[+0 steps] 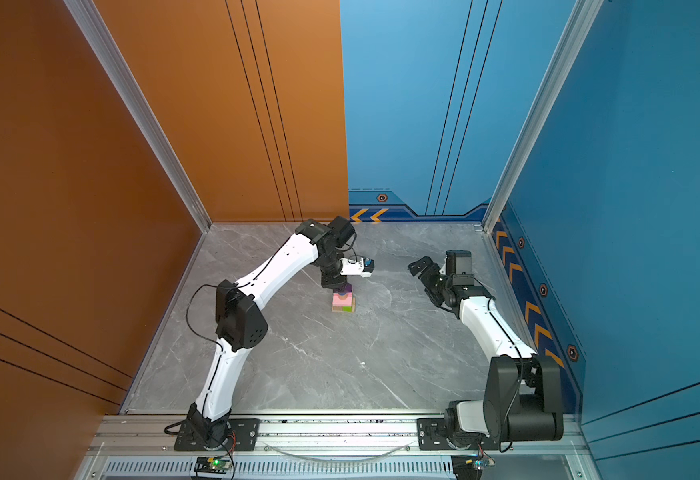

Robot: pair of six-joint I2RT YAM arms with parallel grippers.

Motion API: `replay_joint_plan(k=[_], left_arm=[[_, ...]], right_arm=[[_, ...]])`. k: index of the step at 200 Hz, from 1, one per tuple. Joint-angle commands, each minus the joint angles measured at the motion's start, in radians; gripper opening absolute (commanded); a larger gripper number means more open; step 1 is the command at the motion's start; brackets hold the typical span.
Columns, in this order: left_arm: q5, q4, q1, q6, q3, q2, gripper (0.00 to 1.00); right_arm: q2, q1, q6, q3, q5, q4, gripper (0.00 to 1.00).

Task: Build the wood block tower
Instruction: 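Lower the purple block onto the blue cylinder with the left gripper, then open the left gripper to release the purple block on the tower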

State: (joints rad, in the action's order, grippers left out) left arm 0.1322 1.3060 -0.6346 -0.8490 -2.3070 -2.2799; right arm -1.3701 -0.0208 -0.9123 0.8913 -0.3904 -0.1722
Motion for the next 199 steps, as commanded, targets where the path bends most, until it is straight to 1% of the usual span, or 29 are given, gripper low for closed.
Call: replay_joint_plan(k=[1,35,40,64,76,121,125,140,145,169,175,186,189,199], left_arm=[[0.005,0.027,0.01,-0.005,-0.028,-0.027,0.33],[0.004,0.027,0.01,-0.003,-0.028,-0.029,0.33],[0.004,0.026,0.009,-0.003,-0.027,-0.028,0.35],[0.001,0.026,0.011,-0.005,-0.024,-0.028,0.35],[-0.001,0.027,0.01,-0.005,-0.025,-0.03,0.37],[-0.002,0.026,0.012,-0.006,-0.023,-0.03,0.38],[-0.003,0.026,0.011,-0.007,-0.023,-0.03,0.4],[-0.003,0.026,0.01,-0.007,-0.023,-0.03,0.41],[-0.004,0.026,0.012,-0.006,-0.024,-0.03,0.44],[-0.004,0.026,0.012,-0.007,-0.025,-0.029,0.45],[-0.005,0.026,0.012,-0.006,-0.025,-0.03,0.5],[-0.004,0.026,0.012,-0.004,-0.025,-0.03,0.51],[-0.005,0.026,0.013,-0.005,-0.025,-0.03,0.55],[-0.005,0.026,0.013,-0.004,-0.026,-0.03,0.66]], right_arm=[[-0.012,-0.008,0.021,0.028,0.01,-0.003,1.0],[-0.013,-0.007,0.021,0.028,0.008,-0.003,1.0],[-0.013,-0.007,0.021,0.027,0.008,-0.002,1.0],[-0.014,-0.007,0.02,0.028,0.008,-0.001,1.0],[-0.014,-0.007,0.02,0.028,0.008,0.0,1.0],[-0.017,-0.007,0.018,0.029,0.008,0.003,1.0],[-0.017,-0.007,0.018,0.028,0.007,0.003,1.0],[-0.019,-0.008,0.016,0.029,0.005,0.006,1.0],[-0.019,-0.008,0.016,0.029,0.005,0.005,1.0],[-0.021,-0.008,0.016,0.03,0.005,0.008,1.0],[-0.021,-0.008,0.016,0.031,0.005,0.007,1.0],[-0.023,-0.008,0.015,0.031,0.005,0.008,1.0],[-0.024,-0.008,0.015,0.032,0.005,0.008,1.0],[-0.025,-0.008,0.015,0.031,0.005,0.008,1.0]])
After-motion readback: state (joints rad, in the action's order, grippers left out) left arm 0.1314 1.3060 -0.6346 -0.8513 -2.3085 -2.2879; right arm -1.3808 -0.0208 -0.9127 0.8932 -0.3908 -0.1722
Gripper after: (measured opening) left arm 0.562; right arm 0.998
